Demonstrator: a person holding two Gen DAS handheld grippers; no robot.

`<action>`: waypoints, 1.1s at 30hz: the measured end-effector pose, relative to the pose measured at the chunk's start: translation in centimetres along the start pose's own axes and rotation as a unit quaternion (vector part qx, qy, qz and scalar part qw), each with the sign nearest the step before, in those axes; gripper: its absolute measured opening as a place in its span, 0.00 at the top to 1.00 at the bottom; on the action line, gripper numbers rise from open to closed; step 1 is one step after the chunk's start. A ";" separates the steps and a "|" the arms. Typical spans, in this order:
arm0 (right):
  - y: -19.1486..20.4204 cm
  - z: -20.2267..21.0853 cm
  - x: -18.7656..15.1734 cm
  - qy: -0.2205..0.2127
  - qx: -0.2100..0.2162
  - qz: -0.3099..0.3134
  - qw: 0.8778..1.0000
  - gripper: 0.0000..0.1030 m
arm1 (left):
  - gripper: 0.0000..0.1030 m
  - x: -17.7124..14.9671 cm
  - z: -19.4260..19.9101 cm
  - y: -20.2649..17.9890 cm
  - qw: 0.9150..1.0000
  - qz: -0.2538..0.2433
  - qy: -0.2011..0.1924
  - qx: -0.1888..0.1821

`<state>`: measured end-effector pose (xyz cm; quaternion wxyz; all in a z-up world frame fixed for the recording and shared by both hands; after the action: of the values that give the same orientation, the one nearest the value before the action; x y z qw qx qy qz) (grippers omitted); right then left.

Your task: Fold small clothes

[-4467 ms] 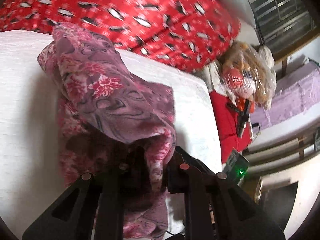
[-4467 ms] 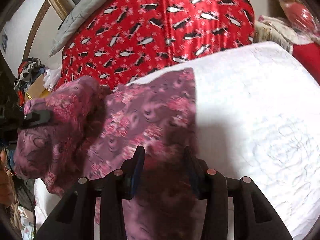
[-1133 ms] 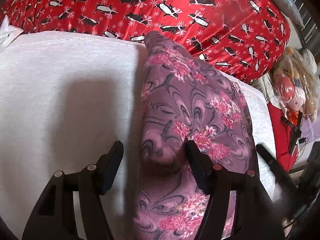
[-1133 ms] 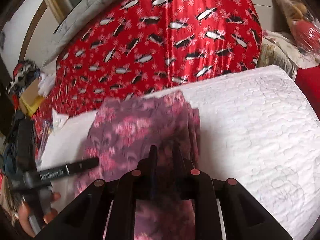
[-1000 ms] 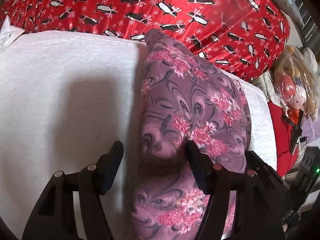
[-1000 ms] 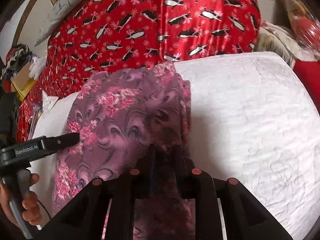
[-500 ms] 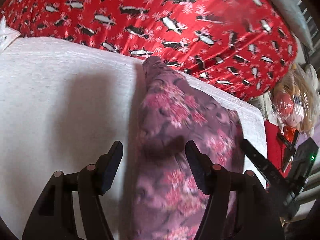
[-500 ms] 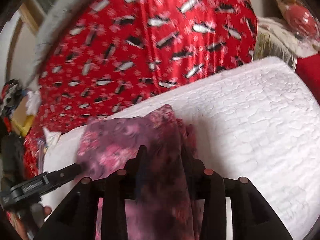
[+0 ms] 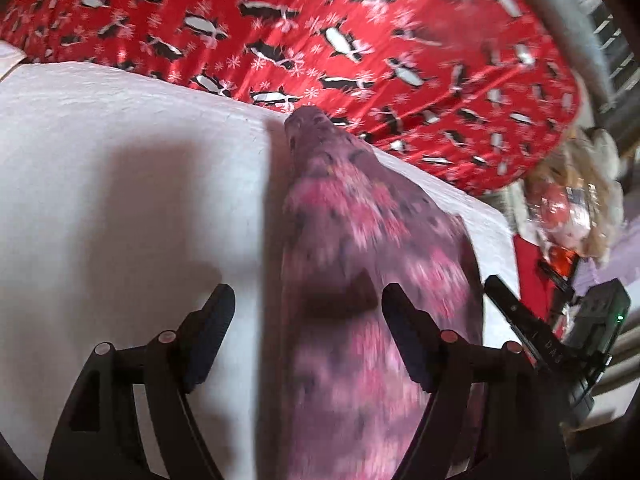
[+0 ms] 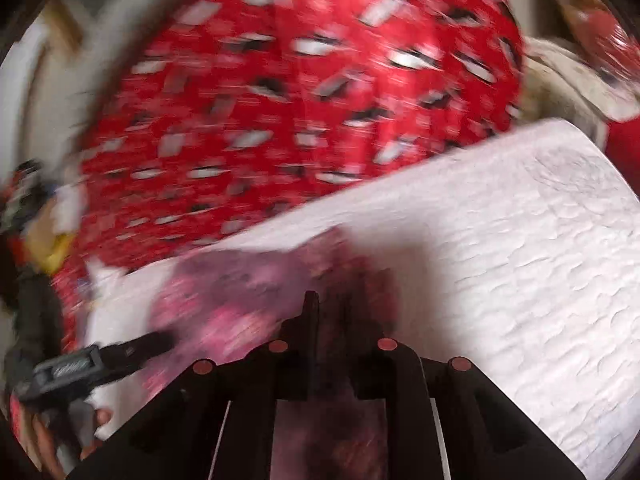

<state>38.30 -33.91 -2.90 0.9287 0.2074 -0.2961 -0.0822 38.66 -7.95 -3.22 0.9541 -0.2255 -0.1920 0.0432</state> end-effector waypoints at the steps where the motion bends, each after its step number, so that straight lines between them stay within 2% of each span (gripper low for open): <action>1: 0.5 0.6 -1.0 0.005 0.017 0.012 1.000 0.81 | 0.26 -0.9 0.2 0.0 1.000 0.001 -0.002 0.000; 3: 0.9 0.0 -3.2 0.035 0.019 0.035 0.999 0.80 | 0.25 -3.0 -0.8 0.2 1.000 -0.003 0.022 0.014; 4: 1.0 -0.3 -4.2 0.038 0.006 0.055 0.998 0.81 | 0.25 -3.7 -1.2 0.1 0.999 -0.010 0.026 0.021; 5: 1.4 0.1 -4.5 0.022 -0.007 0.081 0.996 0.81 | 0.25 -4.0 -0.7 -0.3 0.999 -0.022 0.018 0.029; 7: 2.1 1.2 -4.3 0.035 -0.033 0.095 0.994 0.80 | 0.26 -4.1 0.5 -0.8 0.999 -0.029 0.027 0.031; 8: 2.3 2.1 -4.2 0.033 -0.029 0.085 0.995 0.77 | 0.26 -4.3 1.4 -1.0 0.999 -0.028 0.019 0.020; 9: 2.6 3.5 -4.4 0.025 -0.007 0.080 0.996 0.77 | 0.26 -4.7 2.1 -1.1 0.999 -0.028 0.009 0.016; 10: 2.8 4.1 -4.9 0.026 0.000 0.089 0.996 0.77 | 0.26 -5.2 2.3 -1.2 0.999 -0.035 0.011 0.024; 11: 2.8 4.2 -5.6 0.039 -0.005 0.107 0.994 0.74 | 0.26 -5.6 1.9 -1.2 0.998 -0.042 0.020 0.031; 13: 2.4 3.0 -7.9 0.093 -0.041 0.151 0.983 0.73 | 0.26 -6.7 0.7 -1.0 0.997 -0.046 0.047 0.039; 15: 2.2 3.7 -8.4 0.091 -0.048 0.166 0.981 0.73 | 0.26 -7.2 0.9 -0.8 0.998 -0.034 0.050 0.017; 18: -0.3 6.0 -6.6 0.070 -0.014 0.063 0.995 0.63 | 0.26 -7.1 1.4 0.3 0.996 0.011 0.066 -0.055; 19: -1.9 6.6 -5.9 0.059 -0.001 0.016 0.998 0.54 | 0.26 -7.1 1.2 0.8 0.994 0.032 0.074 -0.076; 20: -3.2 6.7 -5.5 0.055 0.005 -0.016 0.998 0.50 | 0.26 -6.9 0.9 1.3 0.991 0.054 0.081 -0.094; 22: -5.0 6.2 -5.2 0.056 0.022 -0.066 0.996 0.50 | 0.26 -6.6 0.7 1.6 0.987 0.076 0.083 -0.114; 25: -5.5 3.8 -6.0 0.086 0.064 -0.095 0.990 0.45 | 0.23 -6.3 -0.2 0.3 0.981 0.080 0.096 -0.146; 26: -5.3 3.4 -6.1 0.080 0.068 -0.090 0.990 0.41 | 0.23 -6.2 -0.7 -0.2 0.979 0.080 0.104 -0.154; 28: -4.4 3.1 -6.0 0.064 0.094 -0.081 0.990 0.38 | 0.15 -6.0 -1.8 -1.1 0.978 0.080 0.110 -0.159; 30: -3.5 1.8 -5.5 0.078 0.122 -0.088 0.986 0.38 | 0.14 -5.6 -2.1 -1.5 0.979 0.081 0.103 -0.155; 31: -2.9 1.1 -5.2 0.086 0.122 -0.081 0.985 0.39 | 0.14 -5.4 -2.2 -1.7 0.979 0.085 0.102 -0.154; 33: -1.7 0.5 -4.8 0.088 0.111 -0.060 0.988 0.46 | 0.17 -5.2 -2.0 -1.4 0.979 0.090 0.094 -0.154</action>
<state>34.08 -34.30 -5.70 0.9158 0.3327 -0.2079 -0.0862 34.66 -10.94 -6.04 0.9139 -0.3891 -0.0850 0.0778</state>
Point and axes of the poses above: each gripper's, at about its wrist camera, not at the fingertips, and z roughly against the way its jaws point, y to its left, x to its top, the point moved 4 cm from there along -z, roughly the way its jaws point
